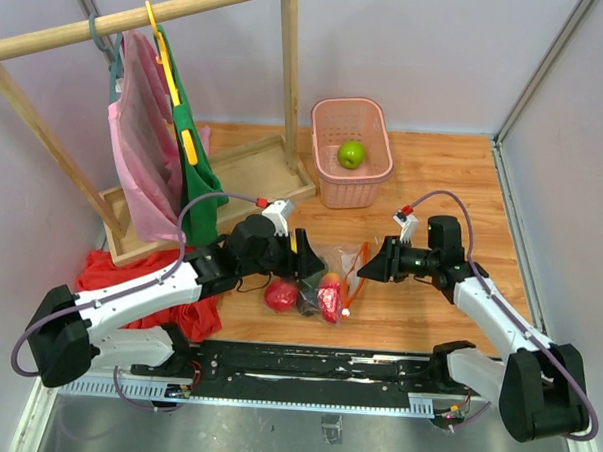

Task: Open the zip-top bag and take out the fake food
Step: Pick up the fake fruit from the zipper food storage bag.

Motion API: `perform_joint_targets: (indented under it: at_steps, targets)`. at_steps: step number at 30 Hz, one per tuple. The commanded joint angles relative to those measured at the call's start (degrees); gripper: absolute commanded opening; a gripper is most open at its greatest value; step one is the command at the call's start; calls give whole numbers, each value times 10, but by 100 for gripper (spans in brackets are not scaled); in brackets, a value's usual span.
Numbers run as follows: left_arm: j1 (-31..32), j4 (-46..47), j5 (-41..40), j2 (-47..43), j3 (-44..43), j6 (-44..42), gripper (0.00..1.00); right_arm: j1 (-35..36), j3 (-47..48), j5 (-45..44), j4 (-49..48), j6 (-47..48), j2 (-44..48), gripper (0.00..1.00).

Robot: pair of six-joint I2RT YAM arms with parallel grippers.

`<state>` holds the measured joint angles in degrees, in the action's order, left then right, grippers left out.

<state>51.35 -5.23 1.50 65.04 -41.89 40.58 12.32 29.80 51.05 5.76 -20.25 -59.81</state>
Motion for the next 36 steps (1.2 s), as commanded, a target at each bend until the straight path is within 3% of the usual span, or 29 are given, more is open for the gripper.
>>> perform_joint_targets:
  at_steps: [1,7,16,21,29,36]
  targets:
    - [-17,-6,-12,-18,11,31,72,-1,-17,2,-30,-36,-40,34]
    - [-17,-50,-22,-4,19,39,78,41,11,9,-61,-42,-113,33]
    - [-17,-37,-3,23,58,40,79,77,65,0,-49,-20,-215,52]
    - [-17,-30,1,38,75,38,72,98,118,-6,5,21,-266,59]
    - [-20,-3,15,76,72,28,45,164,141,-40,36,51,-282,62]
    - [-21,23,32,112,69,21,43,203,181,-115,99,97,-314,66]
